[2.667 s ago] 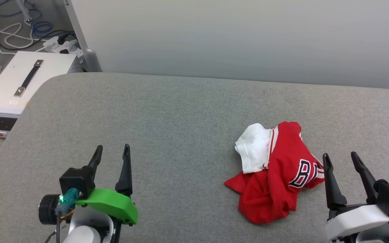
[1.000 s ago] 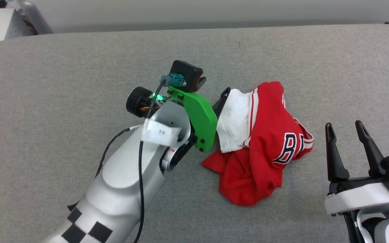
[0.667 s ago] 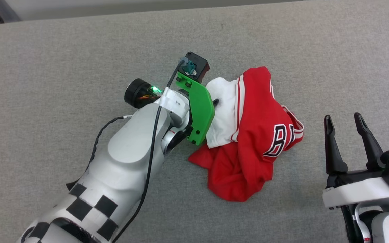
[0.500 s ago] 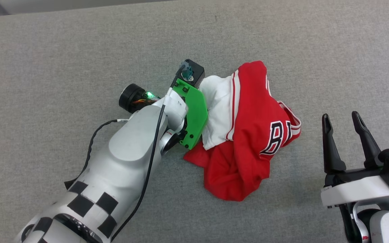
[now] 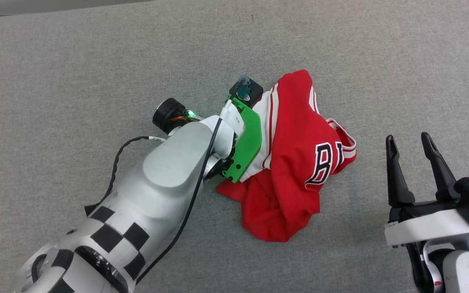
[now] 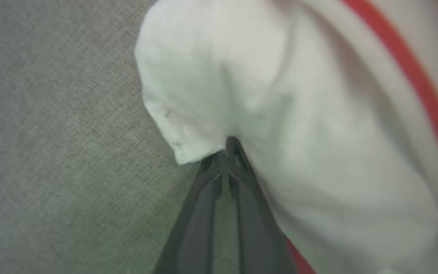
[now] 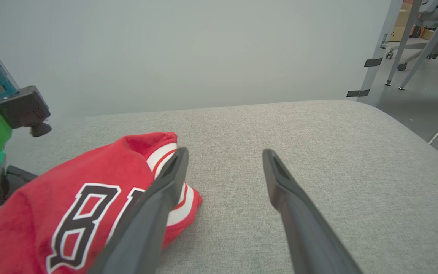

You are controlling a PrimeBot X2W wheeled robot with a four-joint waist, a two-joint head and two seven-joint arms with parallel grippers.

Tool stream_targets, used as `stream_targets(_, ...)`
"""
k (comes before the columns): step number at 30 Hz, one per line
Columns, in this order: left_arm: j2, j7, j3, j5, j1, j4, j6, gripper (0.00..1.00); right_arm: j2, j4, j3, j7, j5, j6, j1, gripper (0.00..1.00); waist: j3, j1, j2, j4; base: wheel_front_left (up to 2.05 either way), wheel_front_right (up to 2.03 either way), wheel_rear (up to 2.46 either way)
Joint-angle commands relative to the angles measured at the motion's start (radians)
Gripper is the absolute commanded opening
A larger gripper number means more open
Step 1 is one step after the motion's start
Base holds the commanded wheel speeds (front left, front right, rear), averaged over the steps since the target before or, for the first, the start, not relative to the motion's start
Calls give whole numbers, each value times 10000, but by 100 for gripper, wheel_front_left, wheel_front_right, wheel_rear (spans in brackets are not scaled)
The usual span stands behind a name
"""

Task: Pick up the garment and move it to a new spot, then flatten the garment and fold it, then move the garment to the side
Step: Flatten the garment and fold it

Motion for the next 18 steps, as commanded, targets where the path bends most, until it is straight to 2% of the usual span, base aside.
stream_targets(1,171,42,-220,-147,479,319,-53,0,7,24,-4,-84,33,-11,-127,100,-33,-1,0,18,0,0,0)
stream_targets(7,299,-1078,-98,-212,222,401,-35,0,13,97,-128,-83,56,-11,-20,100,-360,-1,0,153,0,0,0)
stream_targets(13,553,-2525,197,-107,263,87,358,0,20,53,-303,-6,13,-11,208,100,-914,-1,0,508,0,0,0)
stream_targets(18,1005,-3215,396,-177,811,-368,674,0,23,-38,-409,139,-88,-11,471,100,-1480,-1,0,812,0,0,0)
